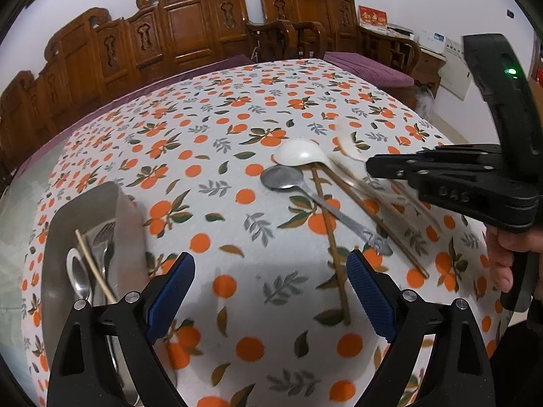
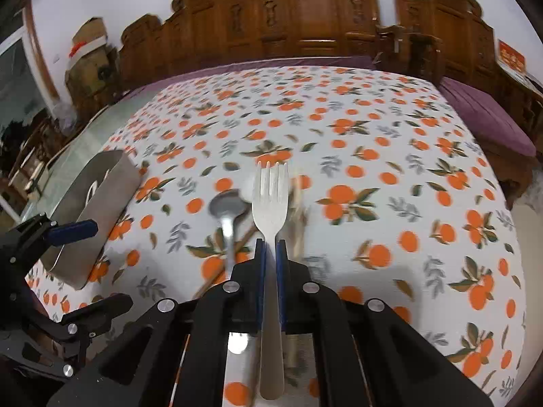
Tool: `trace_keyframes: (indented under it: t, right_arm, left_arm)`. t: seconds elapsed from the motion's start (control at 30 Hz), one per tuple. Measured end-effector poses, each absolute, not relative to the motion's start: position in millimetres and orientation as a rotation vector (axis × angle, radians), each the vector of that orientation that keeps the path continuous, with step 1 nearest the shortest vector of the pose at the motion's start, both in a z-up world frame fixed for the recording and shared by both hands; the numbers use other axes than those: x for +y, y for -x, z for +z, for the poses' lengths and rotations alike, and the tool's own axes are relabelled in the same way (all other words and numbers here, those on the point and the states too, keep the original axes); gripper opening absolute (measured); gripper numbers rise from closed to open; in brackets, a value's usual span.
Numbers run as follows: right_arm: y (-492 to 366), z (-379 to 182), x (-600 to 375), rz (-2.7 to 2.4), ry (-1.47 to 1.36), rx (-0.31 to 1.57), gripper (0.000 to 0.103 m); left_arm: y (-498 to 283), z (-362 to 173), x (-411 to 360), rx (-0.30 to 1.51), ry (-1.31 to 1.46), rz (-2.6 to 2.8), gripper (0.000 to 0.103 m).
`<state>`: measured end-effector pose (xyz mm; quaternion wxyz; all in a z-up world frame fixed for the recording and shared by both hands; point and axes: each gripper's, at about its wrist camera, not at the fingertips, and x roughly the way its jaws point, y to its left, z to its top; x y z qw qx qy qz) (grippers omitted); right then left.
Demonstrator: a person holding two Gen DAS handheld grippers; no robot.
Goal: Organize utensils
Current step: 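Lift the white plastic fork out of the pile with the right gripper, then grasp a metal knife from the pile with the left gripper while the right gripper holds the white fork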
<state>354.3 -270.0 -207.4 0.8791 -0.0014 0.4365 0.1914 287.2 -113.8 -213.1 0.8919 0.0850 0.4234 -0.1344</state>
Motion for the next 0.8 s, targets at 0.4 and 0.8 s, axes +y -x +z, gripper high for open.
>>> trace_keyframes:
  t: [0.4,0.8]
  right_arm:
    - [-359,-215,-311,0.333,-0.070,0.919,0.008]
    - [-359,-214,-306,0.367,-0.094,0.916,0.008]
  left_arm:
    - [-349,-235,-143,0.953,-0.026,-0.324,0.060]
    - [-376,-252,-155,0.980,0.017,-0.311,0.021]
